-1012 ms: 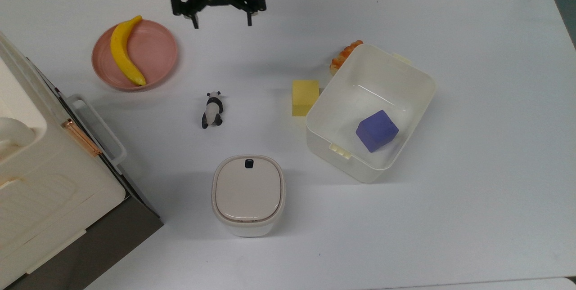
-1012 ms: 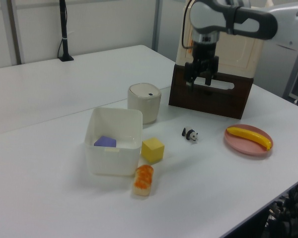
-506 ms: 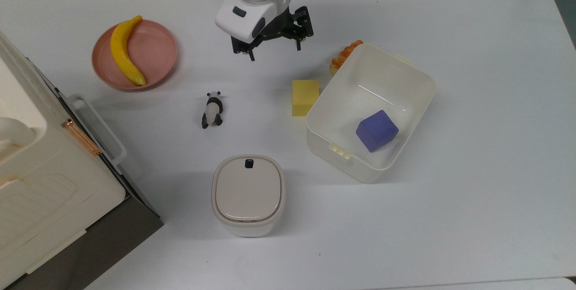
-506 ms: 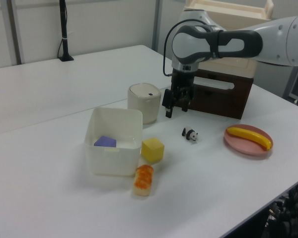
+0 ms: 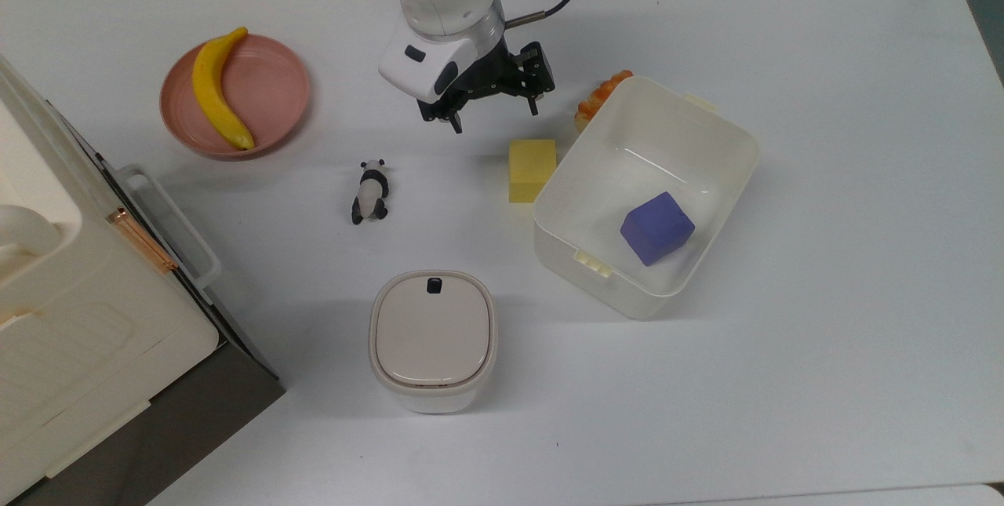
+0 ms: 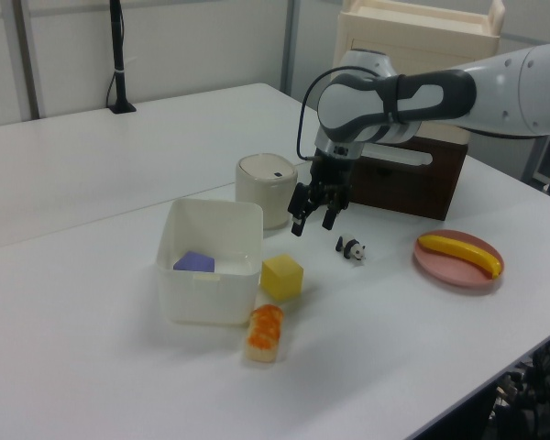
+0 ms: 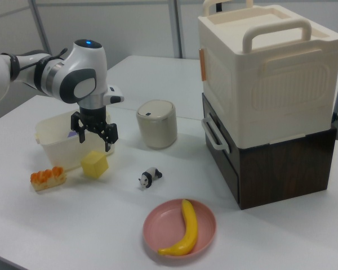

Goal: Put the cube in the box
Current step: 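Lower the gripper onto the yellow cube and close on it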

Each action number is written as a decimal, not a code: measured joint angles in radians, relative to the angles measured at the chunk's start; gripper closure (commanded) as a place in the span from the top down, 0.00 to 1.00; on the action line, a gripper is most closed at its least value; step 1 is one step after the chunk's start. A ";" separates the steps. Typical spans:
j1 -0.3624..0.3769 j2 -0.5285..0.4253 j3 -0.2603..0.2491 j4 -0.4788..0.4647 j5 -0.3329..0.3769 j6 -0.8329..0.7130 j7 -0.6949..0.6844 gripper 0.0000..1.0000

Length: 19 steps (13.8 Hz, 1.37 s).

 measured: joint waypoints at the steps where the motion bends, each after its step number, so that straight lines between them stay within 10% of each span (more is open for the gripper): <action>1: 0.000 0.002 -0.001 -0.003 0.005 0.001 -0.006 1.00; 15: 0.051 0.111 -0.009 -0.030 0.112 0.143 -0.075 1.00; 17: 0.074 0.138 -0.009 -0.030 0.112 0.188 -0.068 0.72; 19: 0.082 0.159 -0.009 -0.030 0.112 0.222 -0.063 0.14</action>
